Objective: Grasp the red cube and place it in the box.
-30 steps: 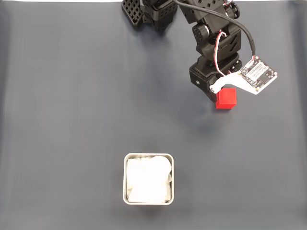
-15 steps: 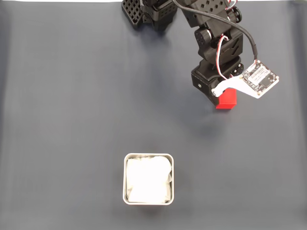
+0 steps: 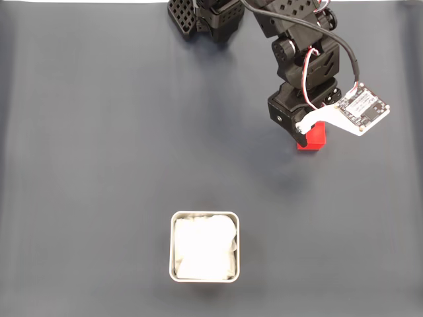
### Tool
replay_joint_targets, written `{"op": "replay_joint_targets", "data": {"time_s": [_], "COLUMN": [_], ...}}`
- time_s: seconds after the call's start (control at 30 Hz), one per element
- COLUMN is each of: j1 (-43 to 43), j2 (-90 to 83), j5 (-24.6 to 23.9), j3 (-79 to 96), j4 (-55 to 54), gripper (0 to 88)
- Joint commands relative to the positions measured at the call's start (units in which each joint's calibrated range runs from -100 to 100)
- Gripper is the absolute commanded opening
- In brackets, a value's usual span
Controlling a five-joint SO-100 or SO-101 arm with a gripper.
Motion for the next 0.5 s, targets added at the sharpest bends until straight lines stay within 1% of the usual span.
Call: {"op": "replay_joint_targets", "data": {"time_s": [0.0, 0.47], "j1": [-0.8, -1.7], "j2": [-0.2, -0.7], "j5": [-0.3, 0.6], "j3": [-2.7, -2.2], "j4": [-0.4, -0.3], "gripper": [30.4, 30.6]}}
